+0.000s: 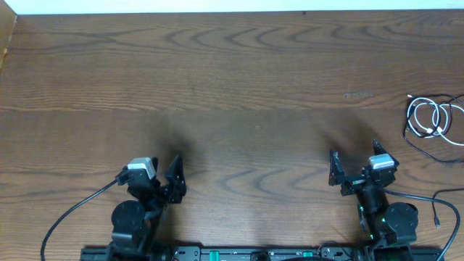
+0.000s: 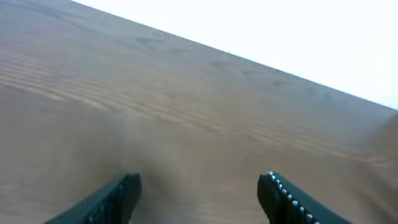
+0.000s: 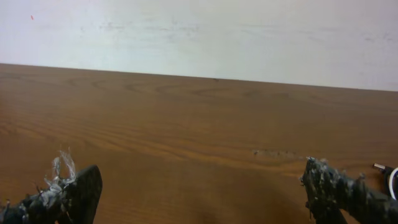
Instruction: Untangle cables
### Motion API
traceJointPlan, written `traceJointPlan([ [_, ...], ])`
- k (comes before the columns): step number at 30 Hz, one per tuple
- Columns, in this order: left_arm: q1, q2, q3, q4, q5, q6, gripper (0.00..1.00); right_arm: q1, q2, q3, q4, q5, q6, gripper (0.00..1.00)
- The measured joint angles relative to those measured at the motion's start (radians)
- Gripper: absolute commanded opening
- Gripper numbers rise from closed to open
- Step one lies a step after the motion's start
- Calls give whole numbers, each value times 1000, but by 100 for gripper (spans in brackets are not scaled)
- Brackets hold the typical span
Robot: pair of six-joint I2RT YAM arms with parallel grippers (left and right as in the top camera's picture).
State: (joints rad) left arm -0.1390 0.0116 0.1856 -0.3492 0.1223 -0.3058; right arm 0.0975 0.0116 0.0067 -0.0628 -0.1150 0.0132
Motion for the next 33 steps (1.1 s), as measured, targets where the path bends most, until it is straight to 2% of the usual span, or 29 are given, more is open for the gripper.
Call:
traceJointPlan([
  [5,0,-1,-117,250,41,19,66,0,0,0,0,0,0,99],
  [8,0,-1,-166,348,61,27,66,0,0,0,0,0,0,99],
  [10,0,-2,-174,367,85,54,65,0,0,0,0,0,0,99],
  [13,-4,-2,-178,378,119,117,59,0,0,0,0,0,0,99],
  [21,-34,-2,-177,369,178,262,59,0,0,0,0,1,0,99],
  [22,-34,-2,-174,359,180,270,61,0,0,0,0,0,0,99],
  [23,-34,-2,-173,355,182,276,82,0,0,0,0,0,0,99],
  [24,-34,-2,-172,353,185,282,98,0,0,0,0,0,0,99],
  [33,-34,-2,-169,349,191,288,98,0,0,0,0,0,0,99],
])
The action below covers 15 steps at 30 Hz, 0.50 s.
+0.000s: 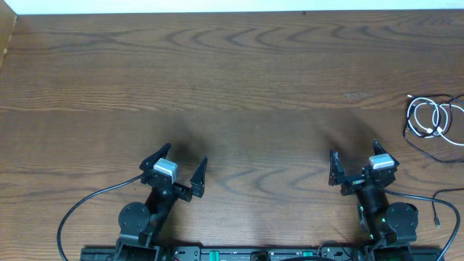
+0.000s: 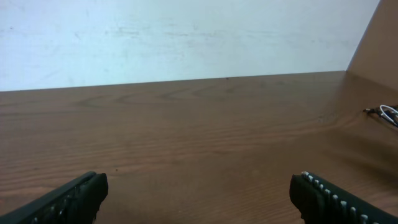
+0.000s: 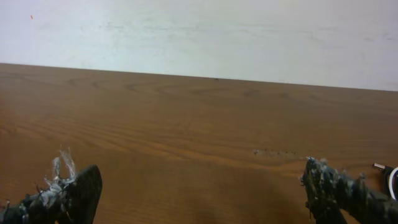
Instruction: Untangle cables
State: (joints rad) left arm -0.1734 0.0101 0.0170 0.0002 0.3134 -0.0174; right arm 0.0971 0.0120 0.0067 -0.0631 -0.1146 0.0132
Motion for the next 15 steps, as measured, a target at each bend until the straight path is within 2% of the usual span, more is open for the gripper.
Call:
traceJointPlan([
  [6,0,0,0,0,5,23,98,0,0,0,0,0,0,99],
  [15,21,0,3,-3,56,132,98,0,0,0,0,0,0,99],
])
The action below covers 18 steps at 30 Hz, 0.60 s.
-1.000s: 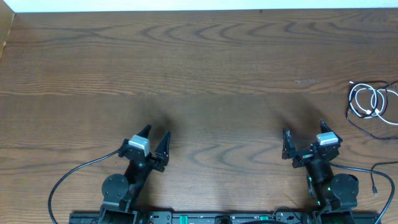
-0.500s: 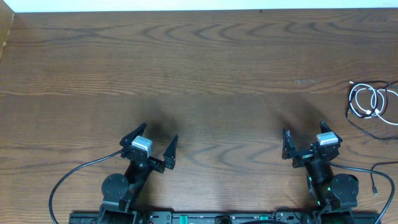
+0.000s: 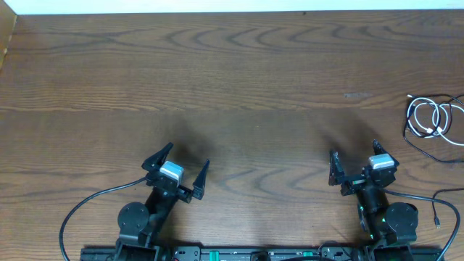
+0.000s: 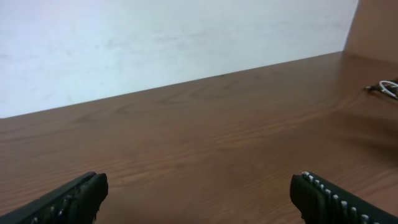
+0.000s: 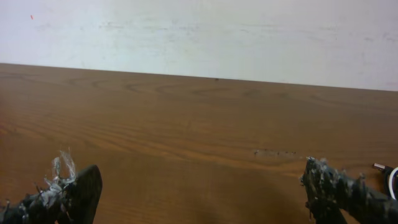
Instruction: Untangle cables
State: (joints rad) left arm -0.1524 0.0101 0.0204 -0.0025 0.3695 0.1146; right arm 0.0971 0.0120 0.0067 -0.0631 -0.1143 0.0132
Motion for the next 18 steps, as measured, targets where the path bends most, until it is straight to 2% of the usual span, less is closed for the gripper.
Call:
traceJointPlan([
  [18,18,0,0,-2,-27,17,98,0,0,0,0,0,0,99],
])
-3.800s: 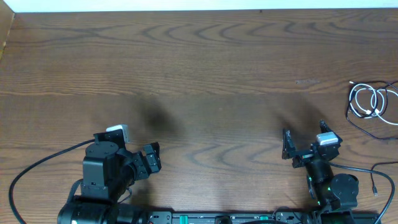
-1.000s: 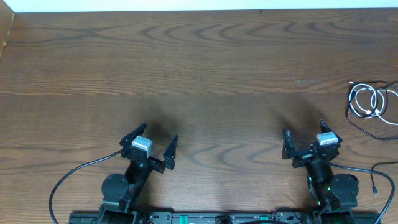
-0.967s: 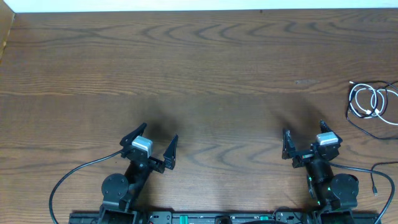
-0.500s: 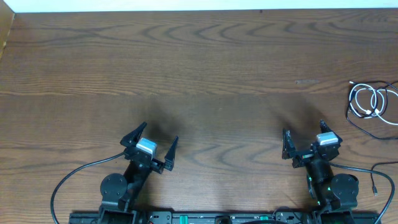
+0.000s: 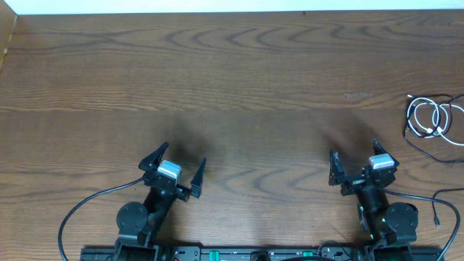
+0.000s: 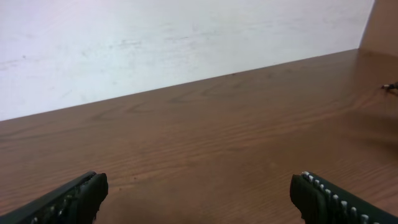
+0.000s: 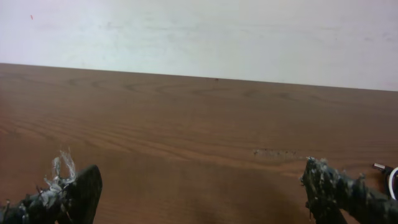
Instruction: Untangle cables
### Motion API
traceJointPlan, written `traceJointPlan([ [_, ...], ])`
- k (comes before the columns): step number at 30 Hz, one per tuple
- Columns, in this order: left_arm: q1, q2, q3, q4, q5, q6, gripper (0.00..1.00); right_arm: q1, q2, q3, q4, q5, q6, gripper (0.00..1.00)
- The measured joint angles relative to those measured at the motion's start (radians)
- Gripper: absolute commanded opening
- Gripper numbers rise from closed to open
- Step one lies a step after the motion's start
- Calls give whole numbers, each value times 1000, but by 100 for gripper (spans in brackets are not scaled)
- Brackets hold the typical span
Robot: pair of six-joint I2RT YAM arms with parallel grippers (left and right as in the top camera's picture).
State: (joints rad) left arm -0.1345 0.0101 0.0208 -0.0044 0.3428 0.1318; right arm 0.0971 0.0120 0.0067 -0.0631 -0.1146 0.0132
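Note:
A tangle of white and black cables lies at the table's right edge; a plug tip shows at the right edge of the right wrist view and of the left wrist view. My left gripper stands open near the front left, far from the cables, nothing between its fingers. Open and empty too, my right gripper is at the front right, a short way left of and nearer than the cables.
The wooden table runs back to a white wall. A loose black cable end lies near the front right corner. A wooden side board borders the far left.
My left gripper has turned slightly back to the left; the cable end has slid towards the right edge of its wrist view. The right arm and the cables have not moved.
At first my left gripper was tilted, with its jaws closer together, at the front left. Then it stood level and wide open, facing the back wall. It swung a little right, then slightly back. My right gripper stayed open and still throughout.

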Motion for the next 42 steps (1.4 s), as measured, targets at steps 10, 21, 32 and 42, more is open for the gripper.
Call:
traceJointPlan([
  [10,0,0,1,-6,-51,-53,98,0,0,0,0,0,0,99],
  [21,0,0,1,-7,-60,-57,98,0,0,0,0,0,0,99],
  [32,0,0,1,-7,-60,-57,98,0,0,0,0,0,0,99],
  [42,0,0,1,-7,-61,-57,98,0,0,0,0,0,0,99],
])
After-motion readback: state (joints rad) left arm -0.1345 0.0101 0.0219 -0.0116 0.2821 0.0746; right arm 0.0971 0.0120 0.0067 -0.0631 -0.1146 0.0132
